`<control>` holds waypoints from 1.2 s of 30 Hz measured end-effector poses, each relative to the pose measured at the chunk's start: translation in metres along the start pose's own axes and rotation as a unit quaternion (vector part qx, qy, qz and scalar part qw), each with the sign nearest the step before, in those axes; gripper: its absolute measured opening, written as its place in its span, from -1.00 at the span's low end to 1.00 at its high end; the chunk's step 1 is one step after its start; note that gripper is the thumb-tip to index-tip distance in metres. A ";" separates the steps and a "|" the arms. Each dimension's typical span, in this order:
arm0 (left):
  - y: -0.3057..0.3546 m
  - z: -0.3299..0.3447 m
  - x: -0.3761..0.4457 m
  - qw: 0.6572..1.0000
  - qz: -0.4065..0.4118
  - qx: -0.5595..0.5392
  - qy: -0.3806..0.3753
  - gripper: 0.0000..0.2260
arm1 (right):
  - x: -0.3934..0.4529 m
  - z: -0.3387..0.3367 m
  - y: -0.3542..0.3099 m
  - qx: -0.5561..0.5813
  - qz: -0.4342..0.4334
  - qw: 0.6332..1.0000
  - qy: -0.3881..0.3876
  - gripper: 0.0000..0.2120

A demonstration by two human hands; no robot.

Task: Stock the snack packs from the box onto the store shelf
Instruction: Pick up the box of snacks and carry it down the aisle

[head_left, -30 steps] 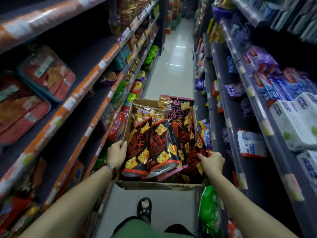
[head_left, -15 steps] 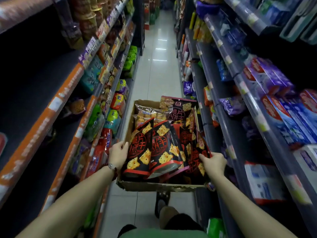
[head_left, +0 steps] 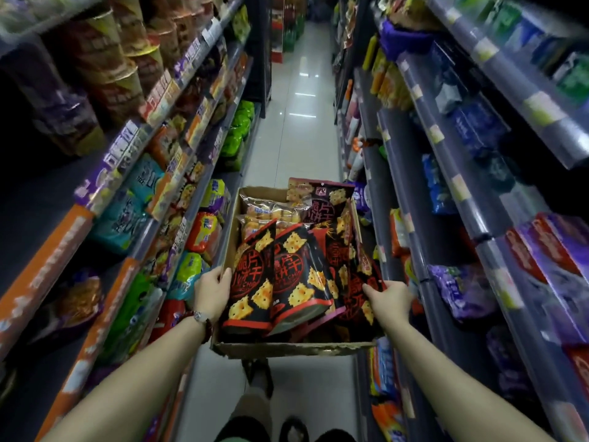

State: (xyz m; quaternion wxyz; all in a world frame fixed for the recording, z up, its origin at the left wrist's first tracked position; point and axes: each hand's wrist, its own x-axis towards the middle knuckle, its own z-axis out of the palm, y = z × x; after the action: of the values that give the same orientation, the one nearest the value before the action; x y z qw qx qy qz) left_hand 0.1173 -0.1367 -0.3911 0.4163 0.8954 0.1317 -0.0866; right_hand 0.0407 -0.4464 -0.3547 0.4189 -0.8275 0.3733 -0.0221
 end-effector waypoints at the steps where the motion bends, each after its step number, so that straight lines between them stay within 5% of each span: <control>1: 0.006 0.005 0.021 1.000 0.001 -0.003 -0.005 -0.80 | 0.016 0.008 -0.009 -0.003 0.003 1.000 0.004 -0.67; 16: 0.045 0.107 0.263 0.999 -0.018 0.011 -0.040 -0.72 | 0.242 0.114 -0.051 -0.049 0.043 0.998 0.015 -0.80; 36: -0.221 0.382 0.448 0.999 0.002 -0.017 -0.044 -0.75 | 0.434 0.412 0.200 -0.039 0.044 0.998 0.020 -0.78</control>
State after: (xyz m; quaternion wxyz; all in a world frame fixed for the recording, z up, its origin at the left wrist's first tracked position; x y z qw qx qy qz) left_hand 0.4574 -0.2205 -0.9133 0.4367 0.8840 0.1130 -0.1228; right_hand 0.3775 -0.5180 -0.8838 0.3798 -0.8250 0.4184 -0.0054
